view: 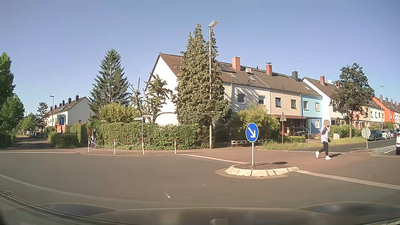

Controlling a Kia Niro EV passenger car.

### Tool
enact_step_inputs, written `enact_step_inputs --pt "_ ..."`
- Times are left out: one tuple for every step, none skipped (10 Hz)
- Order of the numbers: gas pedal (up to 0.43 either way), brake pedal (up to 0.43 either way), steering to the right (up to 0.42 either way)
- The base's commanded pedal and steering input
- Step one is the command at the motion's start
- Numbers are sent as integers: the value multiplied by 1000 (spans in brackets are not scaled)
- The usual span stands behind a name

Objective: Follow the waypoints while adhering to traffic rules and regulations

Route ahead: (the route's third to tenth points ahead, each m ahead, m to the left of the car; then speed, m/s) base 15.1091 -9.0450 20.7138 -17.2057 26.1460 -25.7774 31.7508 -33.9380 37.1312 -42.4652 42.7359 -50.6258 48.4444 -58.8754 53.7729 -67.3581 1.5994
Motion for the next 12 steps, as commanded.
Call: enact_step_inputs --pt "0 0 363" --pt "0 0 377" --pt "0 0 389" --pt "0 0 402" --pt "0 0 413" --pt "0 0 427" --pt "0 0 440" --pt "0 0 446" --pt "0 0 455" --pt "0 0 462" --pt "0 0 464" --pt "0 0 464"
